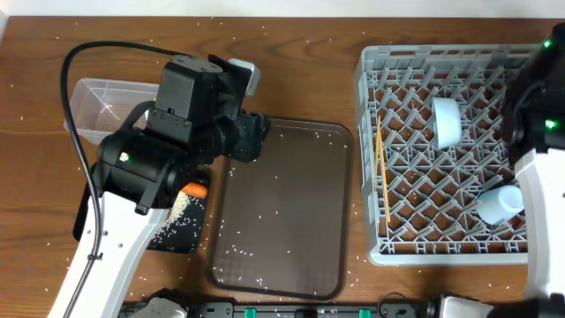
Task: Sort waste into correct bins and load items into the dishwasher rack
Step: 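Stand the dark-blue plate upright in the rack with the right gripper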
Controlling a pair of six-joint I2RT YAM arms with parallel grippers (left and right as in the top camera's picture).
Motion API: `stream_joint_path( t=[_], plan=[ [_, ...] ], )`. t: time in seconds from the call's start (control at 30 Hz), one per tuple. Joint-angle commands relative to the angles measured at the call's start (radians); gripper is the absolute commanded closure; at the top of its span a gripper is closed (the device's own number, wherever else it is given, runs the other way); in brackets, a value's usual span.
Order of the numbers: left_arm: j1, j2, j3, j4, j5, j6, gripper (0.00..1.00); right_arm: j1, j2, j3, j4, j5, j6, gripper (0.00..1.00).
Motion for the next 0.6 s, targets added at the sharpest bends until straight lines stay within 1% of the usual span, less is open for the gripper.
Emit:
stream_joint_path(
  t=[0.0,0.07,0.23,0.33,0.4,0.57],
  plan=[
    [0.002,-0.003,0.011,-0.002,0.002,0.006,0.45,-0.026,0.062,0.008,0.066,-0.059,-0.296,0.99],
    [0.002,-0.003,0.011,-0.002,0.002,0.006,0.45,-0.031,0.105,0.008,0.140,-0.080,-0.422,0.99],
    [0.002,-0.003,0.011,-0.002,0.002,0.006,0.46,-0.035,0.198,0.008,0.253,-0.163,-0.663,0.99],
    [0.002,-0.003,0.011,-0.003,0.002,0.006,0.45,-0.029,0.247,0.008,0.257,-0.201,-0.721,0.99],
    [0.002,-0.003,0.011,-0.006,0.002,0.006,0.46,-0.025,0.291,0.008,0.259,-0.208,-0.798,0.99],
    [0.002,-0.003,0.011,-0.011,0.002,0.006,0.46,-0.010,0.360,0.008,0.264,-0.210,-0.818,0.99]
  ],
)
